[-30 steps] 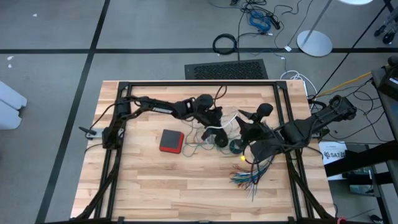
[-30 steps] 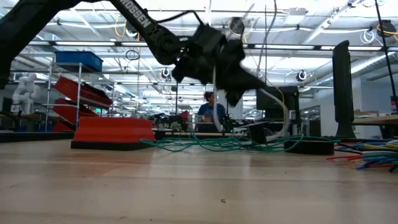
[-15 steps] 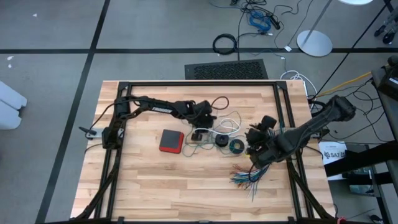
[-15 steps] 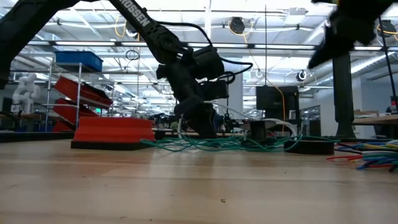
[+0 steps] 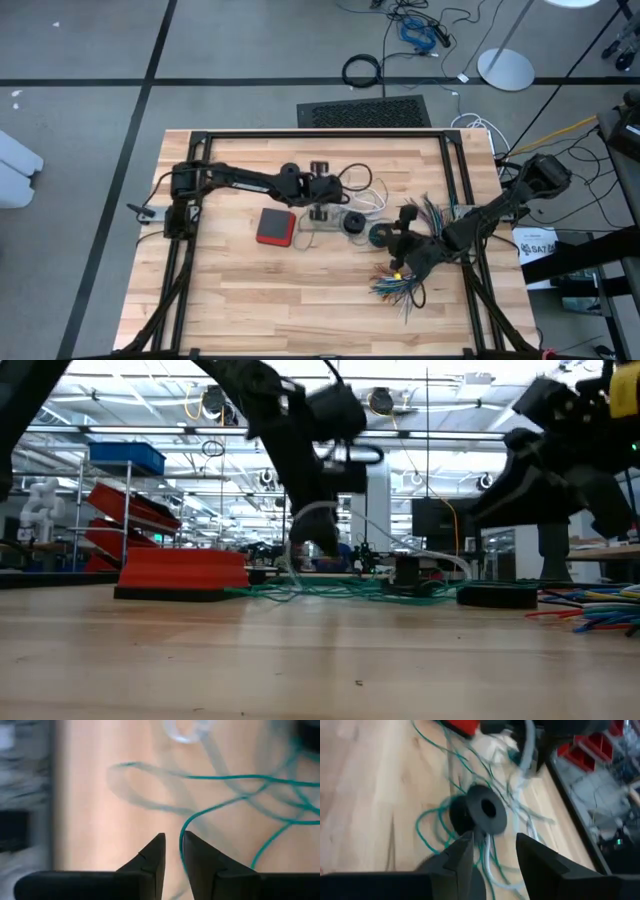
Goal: Coiling cords
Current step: Coil the white wire cable on the spool
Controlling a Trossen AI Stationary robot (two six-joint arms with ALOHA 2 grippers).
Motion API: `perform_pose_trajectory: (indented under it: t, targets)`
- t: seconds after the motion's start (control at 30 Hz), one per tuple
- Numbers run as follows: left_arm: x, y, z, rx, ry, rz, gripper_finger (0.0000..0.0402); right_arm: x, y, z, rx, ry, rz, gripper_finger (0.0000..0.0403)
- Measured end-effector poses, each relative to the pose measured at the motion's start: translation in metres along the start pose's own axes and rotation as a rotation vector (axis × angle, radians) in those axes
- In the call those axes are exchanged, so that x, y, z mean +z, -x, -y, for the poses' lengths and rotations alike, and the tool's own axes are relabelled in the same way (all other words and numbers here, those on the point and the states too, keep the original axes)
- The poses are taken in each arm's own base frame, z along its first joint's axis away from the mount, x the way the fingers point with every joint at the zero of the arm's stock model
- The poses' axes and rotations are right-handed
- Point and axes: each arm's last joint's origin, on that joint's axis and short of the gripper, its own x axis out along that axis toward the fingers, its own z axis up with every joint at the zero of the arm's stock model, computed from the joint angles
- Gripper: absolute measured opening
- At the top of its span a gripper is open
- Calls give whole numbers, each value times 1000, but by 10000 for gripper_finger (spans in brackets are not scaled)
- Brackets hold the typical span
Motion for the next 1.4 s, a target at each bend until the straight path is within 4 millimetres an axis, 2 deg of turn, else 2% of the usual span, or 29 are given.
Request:
perform_pose_trajectory:
  t: [0.1, 0.2, 0.37, 0.6, 0.8, 0.93, 1.07, 1.2, 1.4]
  targets:
    - [-1, 11, -14, 170, 13, -50, 74, 8, -7, 3, 52, 46, 39, 124]
    - [-3, 20, -26, 261, 32, -75, 74, 14, -19, 6, 110, 26, 86, 117]
    - [-4, 33, -28, 419, -1, -156, 74, 12, -44, 3, 140, 34, 96, 105]
    - [3, 52, -35, 482, 121, -77, 74, 5, -85, -6, 128, 95, -2, 96]
    - [13, 85, -51, 527, 240, 64, 74, 9, -104, -17, 62, 144, -48, 96]
    - [19, 107, -62, 487, 306, 205, 74, 11, -109, -18, -21, 161, -76, 95]
    - [16, 121, -71, 337, 348, 312, 74, 10, -110, -16, -50, 133, -89, 78]
    - [-1, 114, -67, 223, 301, 176, 74, 11, -110, -15, -72, 126, -93, 18]
    - [-26, 100, -49, 121, 271, -35, 74, 14, -104, -17, -62, 112, -77, 4]
